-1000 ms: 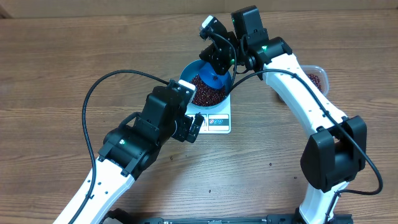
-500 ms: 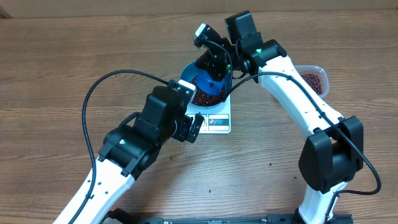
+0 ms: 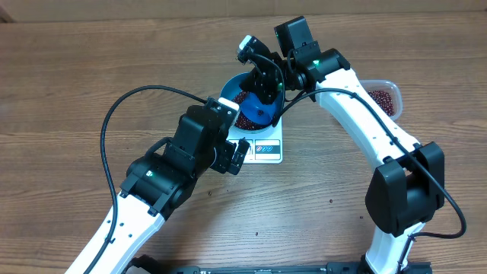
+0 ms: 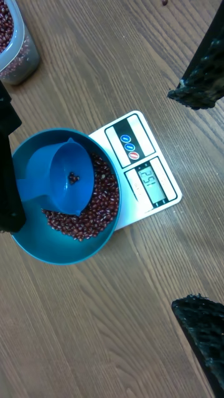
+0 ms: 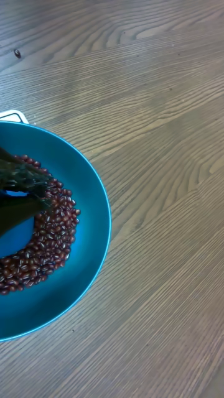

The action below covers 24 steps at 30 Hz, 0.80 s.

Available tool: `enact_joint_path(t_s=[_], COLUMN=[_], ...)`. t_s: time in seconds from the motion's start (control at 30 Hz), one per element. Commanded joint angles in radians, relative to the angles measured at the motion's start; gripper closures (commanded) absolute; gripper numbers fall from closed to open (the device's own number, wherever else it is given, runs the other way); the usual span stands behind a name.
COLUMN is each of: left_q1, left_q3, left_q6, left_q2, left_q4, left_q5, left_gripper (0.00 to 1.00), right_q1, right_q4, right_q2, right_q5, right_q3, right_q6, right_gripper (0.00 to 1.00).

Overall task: Scoop item into bowl and weigh 150g on scale
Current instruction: 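Push the blue scoop down into the bowl beans with the right gripper, then scoop beans out of the teal bowl and lift with the right gripper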

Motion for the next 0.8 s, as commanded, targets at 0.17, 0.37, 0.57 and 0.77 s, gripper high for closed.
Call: enact_joint_path(t_s=[0.17,0.37,0.57,0.77], left_q1=[0.000,0.000,0.000,0.000], left_q3=[-0.006,-0.006,-0.006,-0.006], left_q6=[-0.006,-0.006,-0.006,-0.006], left_q2=[0.008,0.008,0.008,0.008], left_q4=[0.003,0.003,0.003,0.003], left_q5=[-0.010,-0.010,-0.010,-0.010], left_gripper=[0.00,0.00,0.01,0.00], right_q1=[0.002,0.002,0.002,0.002], right_q4=[0.088,0.097,0.056,0.018], right_q2=[-0.002,0.010,0.045,0.045], right_q5=[0.003,0.011,-0.018,-0.044], right_q3=[-0.007,-0.007,-0.007,-0.007], right_q6=[-0.058,-0.097,-0.096,-0.085], right_gripper=[0.96,0.96,0.96,0.96])
